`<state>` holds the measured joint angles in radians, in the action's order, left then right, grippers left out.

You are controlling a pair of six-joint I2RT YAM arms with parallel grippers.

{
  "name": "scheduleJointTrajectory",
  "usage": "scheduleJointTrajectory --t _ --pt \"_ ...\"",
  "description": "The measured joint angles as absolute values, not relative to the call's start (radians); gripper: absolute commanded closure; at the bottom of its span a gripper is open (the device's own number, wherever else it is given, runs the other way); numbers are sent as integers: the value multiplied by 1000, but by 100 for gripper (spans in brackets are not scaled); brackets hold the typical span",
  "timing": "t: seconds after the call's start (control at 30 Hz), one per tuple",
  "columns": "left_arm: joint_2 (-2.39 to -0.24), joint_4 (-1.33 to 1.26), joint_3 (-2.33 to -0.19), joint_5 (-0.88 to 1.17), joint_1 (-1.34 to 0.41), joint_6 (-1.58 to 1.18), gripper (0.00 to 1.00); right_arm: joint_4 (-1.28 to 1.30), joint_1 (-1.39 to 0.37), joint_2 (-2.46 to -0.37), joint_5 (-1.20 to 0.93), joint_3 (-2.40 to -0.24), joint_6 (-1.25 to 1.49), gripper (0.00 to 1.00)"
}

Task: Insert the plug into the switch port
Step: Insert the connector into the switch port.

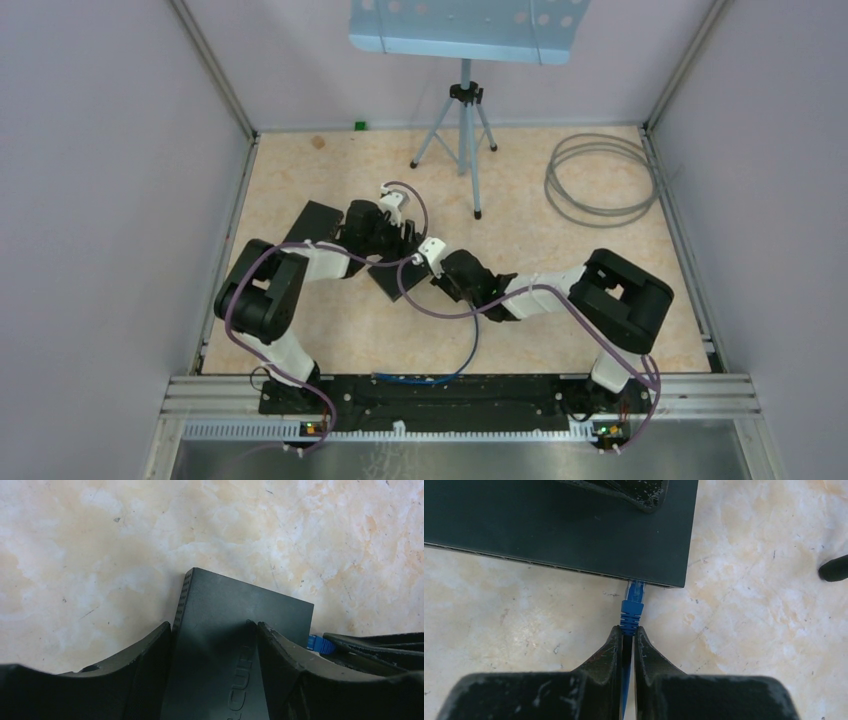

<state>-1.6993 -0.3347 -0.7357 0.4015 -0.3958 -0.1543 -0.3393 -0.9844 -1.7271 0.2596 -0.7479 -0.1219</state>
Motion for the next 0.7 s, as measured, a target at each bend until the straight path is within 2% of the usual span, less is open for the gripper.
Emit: scheduleJointTrajectory --t 0.4,0.57,0.7 --pt "-1713 -359 -754 390 -419 -98 38 -333 -932 -1726 228 -753 -195 100" --pt "-1713 -358 -755 366 -426 -108 35 -336 -925 -1726 221 -752 -226 100" --pt "-1717 -357 -755 354 -426 -148 28 -393 -922 -1718 204 -715 -228 100"
